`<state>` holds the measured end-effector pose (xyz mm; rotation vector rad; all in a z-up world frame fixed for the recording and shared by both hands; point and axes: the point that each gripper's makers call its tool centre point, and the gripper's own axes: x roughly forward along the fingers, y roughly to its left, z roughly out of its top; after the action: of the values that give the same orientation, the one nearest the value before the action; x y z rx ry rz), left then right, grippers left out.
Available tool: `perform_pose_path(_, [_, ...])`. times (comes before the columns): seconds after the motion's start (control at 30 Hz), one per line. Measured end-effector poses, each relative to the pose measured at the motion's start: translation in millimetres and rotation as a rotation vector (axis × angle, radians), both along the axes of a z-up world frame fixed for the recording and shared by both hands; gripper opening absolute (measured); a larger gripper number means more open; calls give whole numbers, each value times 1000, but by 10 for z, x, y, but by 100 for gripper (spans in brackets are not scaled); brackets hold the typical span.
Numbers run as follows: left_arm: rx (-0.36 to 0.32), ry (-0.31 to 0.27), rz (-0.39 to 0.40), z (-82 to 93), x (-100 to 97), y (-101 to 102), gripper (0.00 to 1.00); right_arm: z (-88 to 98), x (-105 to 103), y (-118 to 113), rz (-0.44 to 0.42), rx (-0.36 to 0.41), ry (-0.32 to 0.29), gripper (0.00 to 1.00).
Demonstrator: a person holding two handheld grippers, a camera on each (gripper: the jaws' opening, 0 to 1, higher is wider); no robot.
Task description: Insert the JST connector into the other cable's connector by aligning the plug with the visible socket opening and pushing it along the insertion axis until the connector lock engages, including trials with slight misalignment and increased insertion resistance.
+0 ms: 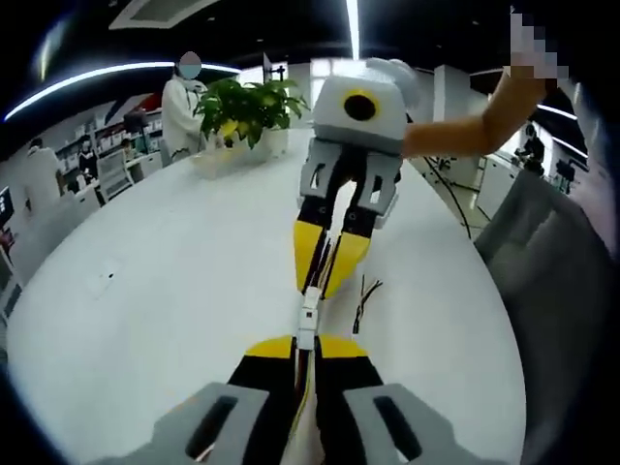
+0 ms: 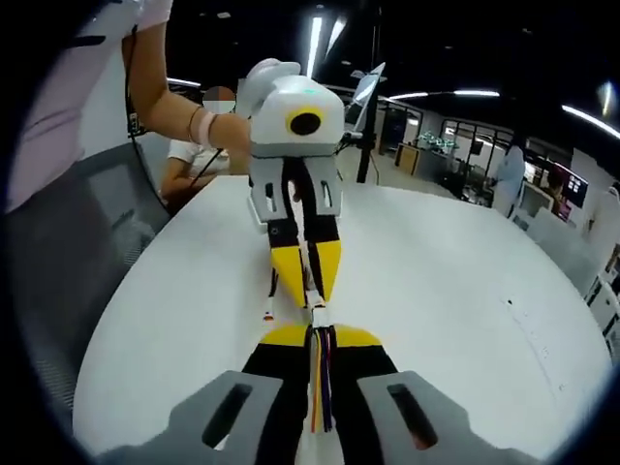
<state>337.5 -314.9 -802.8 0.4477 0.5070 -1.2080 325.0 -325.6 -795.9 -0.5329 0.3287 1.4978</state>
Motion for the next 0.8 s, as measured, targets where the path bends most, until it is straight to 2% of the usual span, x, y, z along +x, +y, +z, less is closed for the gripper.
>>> perform_pose_path(0.17, [15,-3,-17,-8,-28,2,0,-25,-19,-4,13,-17,3,3])
perform_pose_path(0.2, [19,15,-11,-19,-35,1,0,-29,-24,-2,14,-20,4,3])
perform_pose_path(0.5, [70,46,-22,-73,-94,-16,0,-93,-76,-3,53,-72,-16,3])
perform_pose_path(0.67, [103,31,-42,-91,-116,-24,0,-133,-80,-16,58,-92,-19,3])
perform_pose_path(0.8, [96,27,-45,-55,-120,-30,0,-140,-84,-36,56,-98,-16,3])
